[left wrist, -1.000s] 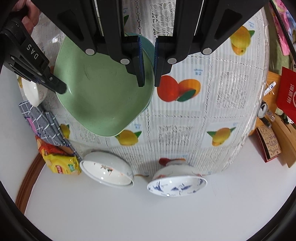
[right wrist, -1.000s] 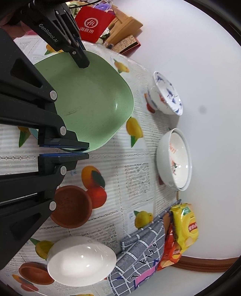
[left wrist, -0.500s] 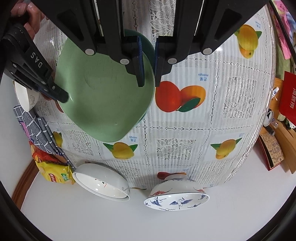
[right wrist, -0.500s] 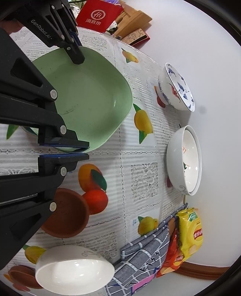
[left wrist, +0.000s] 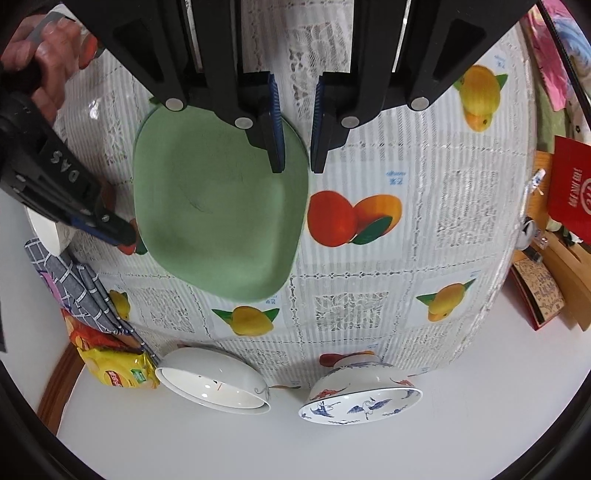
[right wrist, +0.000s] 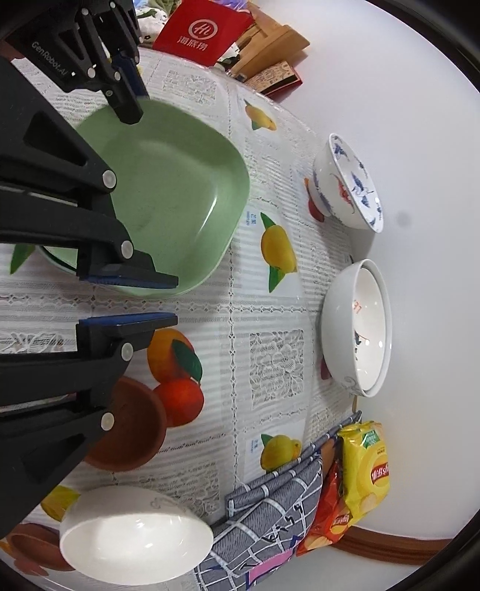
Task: Organize plates and bowls
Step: 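Lower the green plate onto the blue plate and open both tools, then move both tools toward the two small brown clay bowls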
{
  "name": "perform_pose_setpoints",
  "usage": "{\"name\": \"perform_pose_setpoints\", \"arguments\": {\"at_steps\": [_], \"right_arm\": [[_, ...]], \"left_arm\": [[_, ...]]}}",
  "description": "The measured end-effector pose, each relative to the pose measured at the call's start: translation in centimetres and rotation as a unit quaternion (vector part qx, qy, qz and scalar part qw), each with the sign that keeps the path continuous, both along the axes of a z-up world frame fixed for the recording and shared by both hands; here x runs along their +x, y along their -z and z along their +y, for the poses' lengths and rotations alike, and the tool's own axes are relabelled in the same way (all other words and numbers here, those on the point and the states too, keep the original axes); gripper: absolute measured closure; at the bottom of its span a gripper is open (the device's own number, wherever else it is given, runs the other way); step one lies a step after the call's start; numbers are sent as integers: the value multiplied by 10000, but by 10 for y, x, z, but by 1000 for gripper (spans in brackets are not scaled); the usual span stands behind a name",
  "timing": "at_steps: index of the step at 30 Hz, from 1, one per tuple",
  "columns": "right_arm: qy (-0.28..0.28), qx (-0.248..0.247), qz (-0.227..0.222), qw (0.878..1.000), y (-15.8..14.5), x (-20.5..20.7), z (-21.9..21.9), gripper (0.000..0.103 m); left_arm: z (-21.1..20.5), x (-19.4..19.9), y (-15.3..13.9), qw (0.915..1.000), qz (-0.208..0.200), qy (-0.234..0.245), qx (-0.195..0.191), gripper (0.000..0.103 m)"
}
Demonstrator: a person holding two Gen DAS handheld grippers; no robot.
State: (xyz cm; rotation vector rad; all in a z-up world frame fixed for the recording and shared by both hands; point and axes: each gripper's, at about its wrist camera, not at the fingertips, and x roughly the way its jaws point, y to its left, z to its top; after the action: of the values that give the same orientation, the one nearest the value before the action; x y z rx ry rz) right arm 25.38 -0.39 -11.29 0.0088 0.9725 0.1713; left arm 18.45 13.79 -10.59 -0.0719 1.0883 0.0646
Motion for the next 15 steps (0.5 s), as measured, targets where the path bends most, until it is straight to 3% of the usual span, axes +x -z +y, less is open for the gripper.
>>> {"name": "perform_pose_setpoints", "arguments": {"at_steps": [5, 7, 15], "right_arm": [[42, 36, -147, 9999, -17, -19, -11, 85], [88, 52, -221, 9997, -24, -28, -18, 73], [573, -9, -671, 9961, -56, -76, -74, 51]], "left_arm": [[-6, -13, -17, 9998, -157, 41, 73, 78], [-9, -19, -24, 9997, -235, 68, 94, 77], [-34, -40, -53, 9981, -576, 178, 129, 72]]}}
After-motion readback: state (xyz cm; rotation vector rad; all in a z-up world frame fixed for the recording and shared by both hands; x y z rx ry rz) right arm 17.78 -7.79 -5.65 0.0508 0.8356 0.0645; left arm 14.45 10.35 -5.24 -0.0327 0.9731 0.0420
